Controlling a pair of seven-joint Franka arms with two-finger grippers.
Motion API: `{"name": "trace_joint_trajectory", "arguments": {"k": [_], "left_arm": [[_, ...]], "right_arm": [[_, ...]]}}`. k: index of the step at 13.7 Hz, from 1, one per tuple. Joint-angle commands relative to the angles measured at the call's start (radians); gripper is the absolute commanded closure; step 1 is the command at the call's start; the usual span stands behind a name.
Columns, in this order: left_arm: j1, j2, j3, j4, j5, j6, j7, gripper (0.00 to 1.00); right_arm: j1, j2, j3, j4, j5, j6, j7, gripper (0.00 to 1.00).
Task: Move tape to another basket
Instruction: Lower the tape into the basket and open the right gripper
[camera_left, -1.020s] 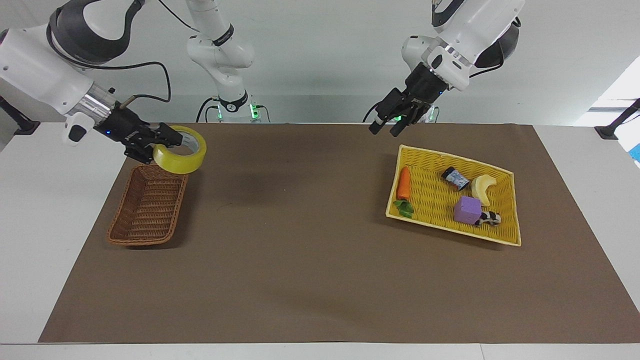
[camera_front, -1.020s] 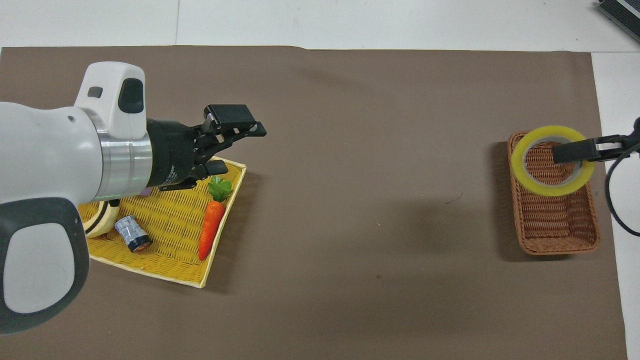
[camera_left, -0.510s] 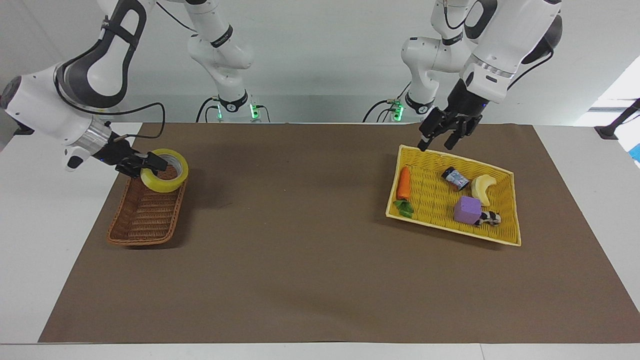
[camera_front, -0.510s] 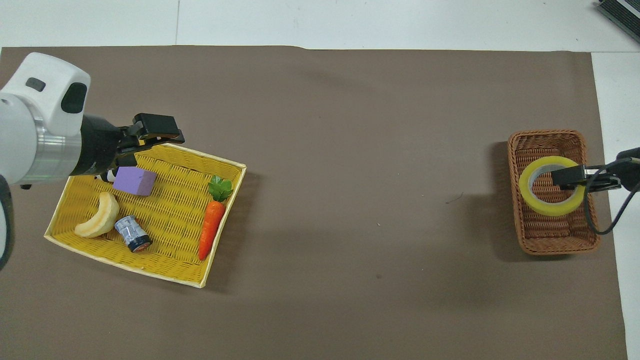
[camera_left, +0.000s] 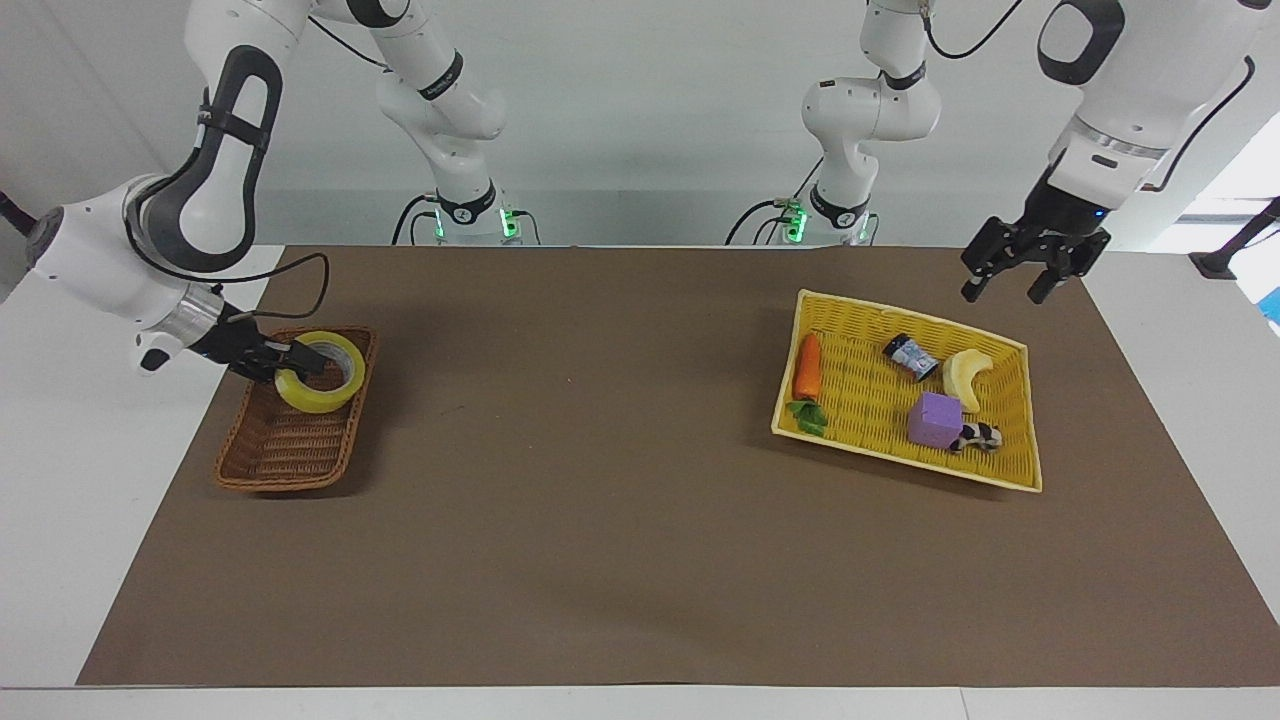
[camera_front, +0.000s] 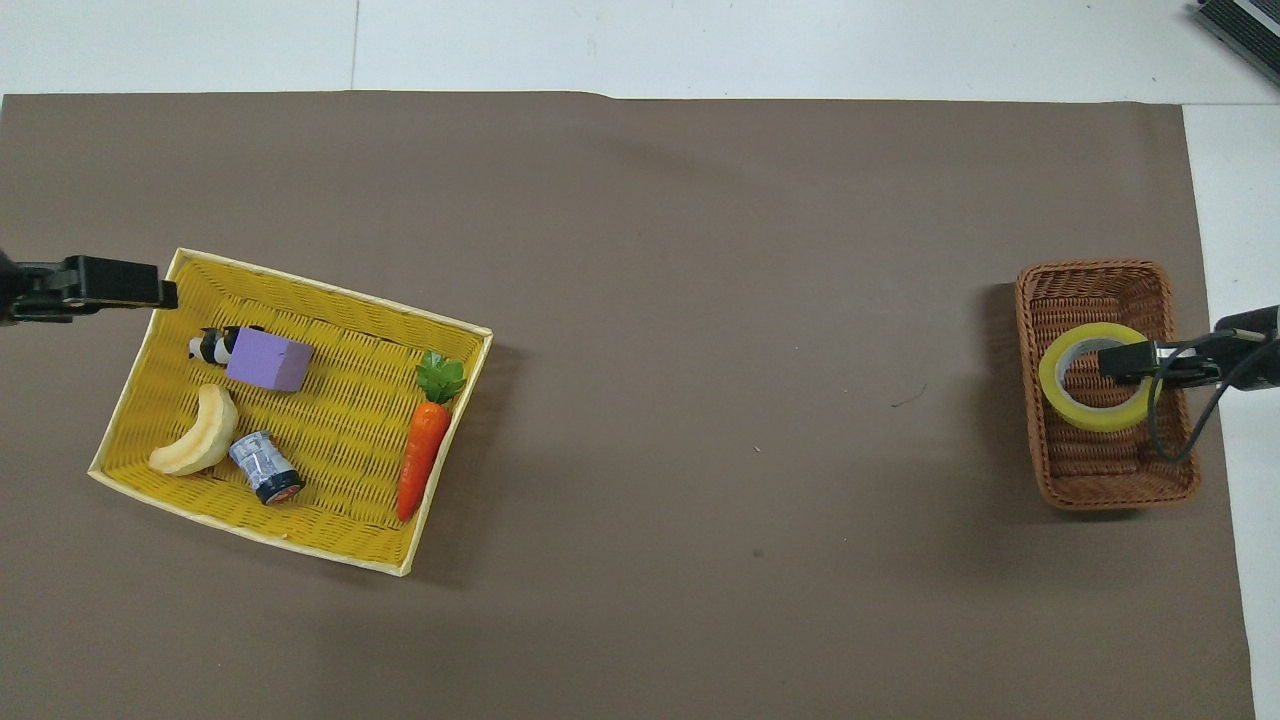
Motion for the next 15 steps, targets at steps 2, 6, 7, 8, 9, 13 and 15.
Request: {"name": "trace_joint_trajectory", "arguments": {"k": [2,6,7,8,9,13,15], "left_arm": [[0.043,0.014,-0.017,0.053,0.114,-0.079,0.095,0.00],[0.038,0.078,-0.025,0.165,0.133,-0.211,0.111,0.00],[0.033,0.080,-0.025,0.172,0.136,-0.203,0.111,0.00],[0.033,0.076,-0.026,0.171,0.134,-0.191,0.109,0.00],[0.033,0.074,-0.026,0.171,0.134,-0.188,0.108,0.00],[0.033,0.065,-0.025,0.165,0.134,-0.203,0.102,0.00],[0.035,0.054,-0.026,0.160,0.133,-0.215,0.098,0.00]], "right_arm": [[-0.049,0.045,0.016,0.009,-0.012,0.066,-0.152,1.00],[-0.046,0.046,0.016,0.006,-0.012,0.064,-0.151,0.74],[-0.046,0.044,0.016,0.005,-0.012,0.063,-0.149,0.38],[-0.048,0.044,0.016,0.005,-0.010,0.058,-0.148,0.00],[-0.049,0.044,0.017,0.009,-0.004,0.047,-0.149,0.00],[-0.056,0.039,0.017,0.063,0.022,0.017,-0.146,0.00],[-0.043,0.033,0.017,0.132,0.015,0.018,-0.110,0.00]]}}
